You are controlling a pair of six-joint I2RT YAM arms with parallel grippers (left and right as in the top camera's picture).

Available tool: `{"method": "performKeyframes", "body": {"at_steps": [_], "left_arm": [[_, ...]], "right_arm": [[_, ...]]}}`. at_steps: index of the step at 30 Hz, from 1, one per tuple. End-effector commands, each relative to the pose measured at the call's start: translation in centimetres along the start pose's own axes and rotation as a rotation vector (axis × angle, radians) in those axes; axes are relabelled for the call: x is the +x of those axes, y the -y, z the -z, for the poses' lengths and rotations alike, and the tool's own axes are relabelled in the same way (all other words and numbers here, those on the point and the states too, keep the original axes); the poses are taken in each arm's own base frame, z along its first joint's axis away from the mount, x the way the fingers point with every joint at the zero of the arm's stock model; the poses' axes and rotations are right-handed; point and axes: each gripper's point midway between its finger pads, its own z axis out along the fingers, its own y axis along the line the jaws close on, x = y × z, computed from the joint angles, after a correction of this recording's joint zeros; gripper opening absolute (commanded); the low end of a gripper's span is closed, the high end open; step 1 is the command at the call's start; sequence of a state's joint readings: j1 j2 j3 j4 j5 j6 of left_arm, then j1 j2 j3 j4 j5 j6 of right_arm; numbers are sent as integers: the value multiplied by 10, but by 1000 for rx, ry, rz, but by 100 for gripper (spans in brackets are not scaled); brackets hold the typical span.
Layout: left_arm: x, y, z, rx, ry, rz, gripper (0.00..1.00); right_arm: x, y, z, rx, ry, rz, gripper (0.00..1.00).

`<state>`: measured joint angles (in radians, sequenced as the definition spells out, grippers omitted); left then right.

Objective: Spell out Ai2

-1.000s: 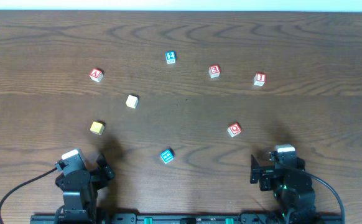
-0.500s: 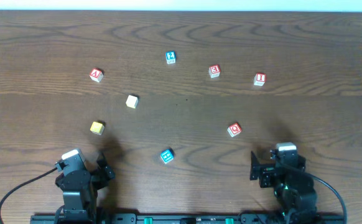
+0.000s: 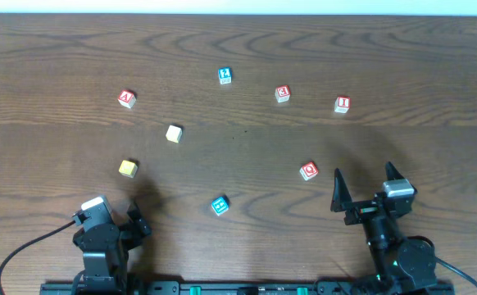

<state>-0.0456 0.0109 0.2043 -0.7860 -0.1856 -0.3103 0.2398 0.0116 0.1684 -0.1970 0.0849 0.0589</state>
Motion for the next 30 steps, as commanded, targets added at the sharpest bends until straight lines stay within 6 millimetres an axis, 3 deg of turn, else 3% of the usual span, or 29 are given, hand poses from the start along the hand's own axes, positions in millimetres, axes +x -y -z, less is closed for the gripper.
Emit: {"method": "performKeyframes", "body": {"at_steps": [1,7,13,19,30], "left_arm": [[13,-4,-5,-16,-36,-2,95],[13,-4,-5,-17,-36,-2,96],[13,-4,-5,-17,-36,-2,95],[13,-4,-5,-17,-36,-2,95],[13,-4,-5,-16,-37,-2,95]], "right_arm": [[-2,0,0,0,10,14,99],[-20,3,-8,24,74,46,99],[-27,9,-38,62,65,46,99],[-39,20,-85,101,-37,52,99],[-61,46,-193,47,-166,15,99]]}}
